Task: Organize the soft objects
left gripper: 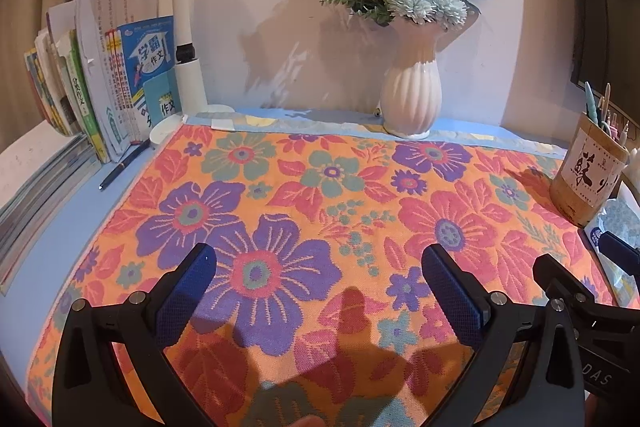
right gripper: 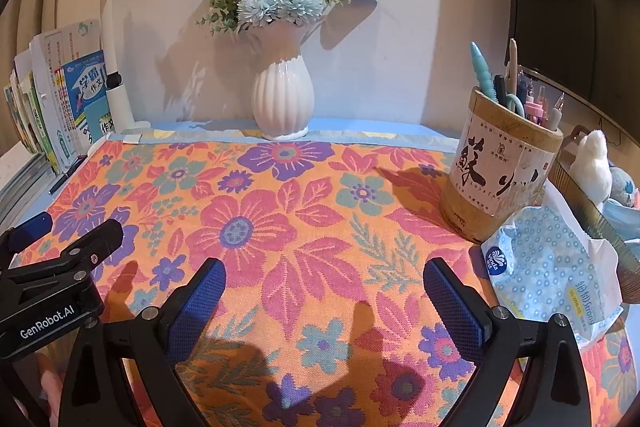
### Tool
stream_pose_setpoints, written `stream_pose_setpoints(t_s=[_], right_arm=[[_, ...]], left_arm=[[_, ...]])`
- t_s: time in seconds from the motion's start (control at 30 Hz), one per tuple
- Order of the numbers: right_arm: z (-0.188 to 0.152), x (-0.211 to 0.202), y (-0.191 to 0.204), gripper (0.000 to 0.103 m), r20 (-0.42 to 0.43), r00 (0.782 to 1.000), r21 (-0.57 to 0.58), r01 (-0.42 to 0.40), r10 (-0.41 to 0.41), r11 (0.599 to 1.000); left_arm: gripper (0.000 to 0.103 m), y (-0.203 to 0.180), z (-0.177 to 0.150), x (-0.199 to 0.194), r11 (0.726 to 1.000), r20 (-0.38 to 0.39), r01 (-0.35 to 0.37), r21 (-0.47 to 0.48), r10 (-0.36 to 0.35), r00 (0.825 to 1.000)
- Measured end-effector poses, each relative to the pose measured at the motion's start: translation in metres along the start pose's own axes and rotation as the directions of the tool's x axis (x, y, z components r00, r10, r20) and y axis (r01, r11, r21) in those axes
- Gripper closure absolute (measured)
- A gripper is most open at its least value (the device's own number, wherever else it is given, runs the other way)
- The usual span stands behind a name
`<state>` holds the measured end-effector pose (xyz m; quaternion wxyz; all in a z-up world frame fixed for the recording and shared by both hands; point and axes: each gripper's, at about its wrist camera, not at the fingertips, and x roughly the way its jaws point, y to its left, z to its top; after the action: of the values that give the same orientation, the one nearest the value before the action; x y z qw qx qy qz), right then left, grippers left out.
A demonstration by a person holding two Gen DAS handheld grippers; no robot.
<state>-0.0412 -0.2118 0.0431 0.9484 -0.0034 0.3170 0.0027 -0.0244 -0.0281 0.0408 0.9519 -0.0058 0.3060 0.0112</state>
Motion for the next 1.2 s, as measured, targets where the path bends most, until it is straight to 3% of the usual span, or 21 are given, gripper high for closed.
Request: stream_pose_setpoints(t_s=[0.77,0.93,1.2], right_arm=[[0.0,0.002,-0.002,0.001,-0.011,1.0,0.0,-0.004,0.004,1.0],[0.0,0.002,-0.002,0.001,-0.011,1.0,0.0,-0.005,0.005,1.0],[0.0,0.002,-0.002,0.001,-0.012,1.0,0.0,-0.005,0.005,1.0]], left_arm=[[0.001,-0.001,0.0,0.004,0.999,-0.033,0.034,0.009,-0.034,0.999],[0.001,-0.006,0.0,0.015,0.998,-0.108,-0.036,0.044,0.041,0.993],[0.001,-0.017,-0.003,0.013,0.99,-0.09,-0.09,0.109,0.1,0.991]])
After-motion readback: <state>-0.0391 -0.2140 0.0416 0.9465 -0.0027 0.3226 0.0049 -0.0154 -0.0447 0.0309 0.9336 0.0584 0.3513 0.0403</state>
